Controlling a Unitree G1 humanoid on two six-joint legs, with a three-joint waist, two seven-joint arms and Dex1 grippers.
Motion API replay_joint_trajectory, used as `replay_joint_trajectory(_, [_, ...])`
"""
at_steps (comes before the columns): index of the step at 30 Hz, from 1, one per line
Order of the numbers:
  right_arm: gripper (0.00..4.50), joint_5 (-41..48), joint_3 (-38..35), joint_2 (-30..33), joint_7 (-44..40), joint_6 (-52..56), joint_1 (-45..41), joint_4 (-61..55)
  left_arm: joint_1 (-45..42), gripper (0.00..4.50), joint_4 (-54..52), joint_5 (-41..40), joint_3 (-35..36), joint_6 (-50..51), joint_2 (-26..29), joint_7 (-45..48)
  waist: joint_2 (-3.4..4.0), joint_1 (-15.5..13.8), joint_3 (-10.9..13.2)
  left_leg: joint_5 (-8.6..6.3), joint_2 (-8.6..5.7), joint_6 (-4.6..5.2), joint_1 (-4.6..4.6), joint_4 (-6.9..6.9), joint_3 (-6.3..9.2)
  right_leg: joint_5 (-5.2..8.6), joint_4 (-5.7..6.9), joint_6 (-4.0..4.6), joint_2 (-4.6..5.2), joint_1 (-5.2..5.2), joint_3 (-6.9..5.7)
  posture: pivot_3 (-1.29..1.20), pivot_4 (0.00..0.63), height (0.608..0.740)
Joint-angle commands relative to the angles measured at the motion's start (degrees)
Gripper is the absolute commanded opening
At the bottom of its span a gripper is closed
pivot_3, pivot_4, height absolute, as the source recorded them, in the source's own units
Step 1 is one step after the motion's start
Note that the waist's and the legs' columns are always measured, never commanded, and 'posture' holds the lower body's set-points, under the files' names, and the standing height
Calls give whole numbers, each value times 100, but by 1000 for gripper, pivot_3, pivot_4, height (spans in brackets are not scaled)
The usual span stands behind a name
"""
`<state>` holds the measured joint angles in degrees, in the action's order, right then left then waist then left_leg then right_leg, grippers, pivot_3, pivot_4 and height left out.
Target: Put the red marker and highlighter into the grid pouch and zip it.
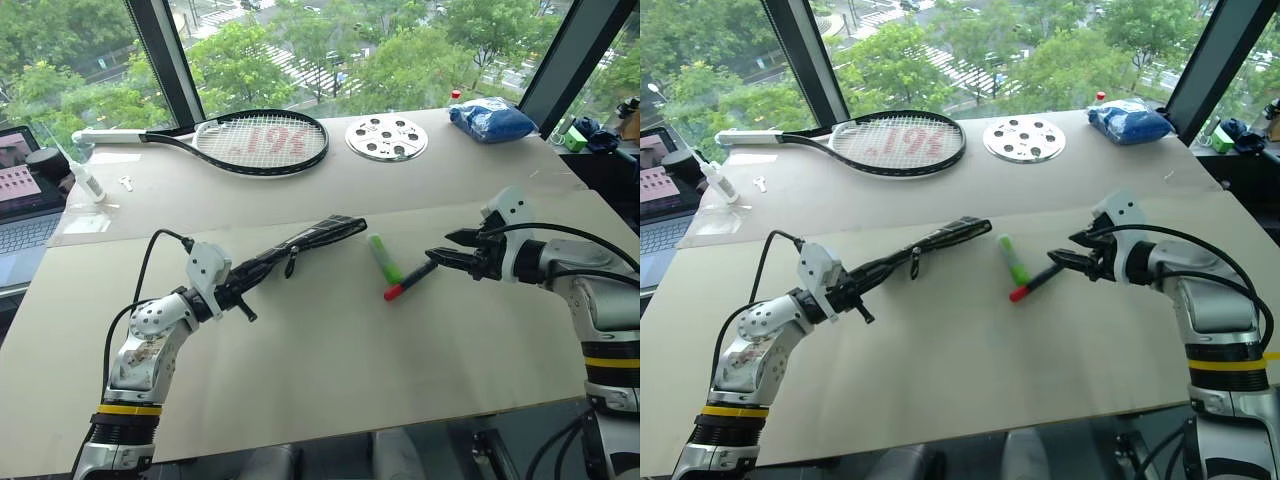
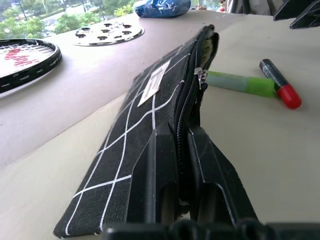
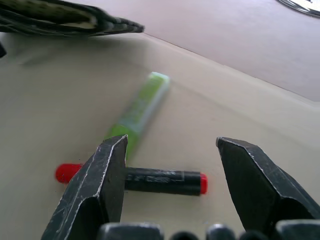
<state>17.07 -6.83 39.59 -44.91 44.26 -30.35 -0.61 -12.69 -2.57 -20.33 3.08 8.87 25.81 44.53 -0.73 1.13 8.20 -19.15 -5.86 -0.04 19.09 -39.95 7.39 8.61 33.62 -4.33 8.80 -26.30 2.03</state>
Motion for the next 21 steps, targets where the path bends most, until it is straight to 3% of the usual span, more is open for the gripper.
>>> replay_joint_trajectory(1, [3158,52,-231,-33,10,-793,96,-436,-66,0,-60,-32,-48,-60,-62,44,0,-32,0,0,0,-1,2,-1,0,-1,1,-1,0,0,0,0,150,740])
replay_joint_trajectory(6, [3158,-147,217,675,-1168,-1954,362,-350,-95,0,-28,3,-147,-69,-51,168,0,-64,0,-7,-13,13,14,-15,2,-16,-10,-23,3,1,-3,0,150,740])
replay_joint_trajectory(10, [3158,-608,626,1218,-1870,-2892,-147,765,-124,0,15,8,-121,-95,-38,166,-1,-37,1,-9,-13,16,13,-13,-2,-21,-49,-29,2,8,-3,0,150,740])
replay_joint_trajectory(21, [3158,-2004,2116,928,-3193,-5725,-1818,3504,57,0,-208,-67,17,-35,64,119,-2,10,1,-9,1,14,5,-3,-21,-27,-52,-22,-5,6,0,0,150,740])
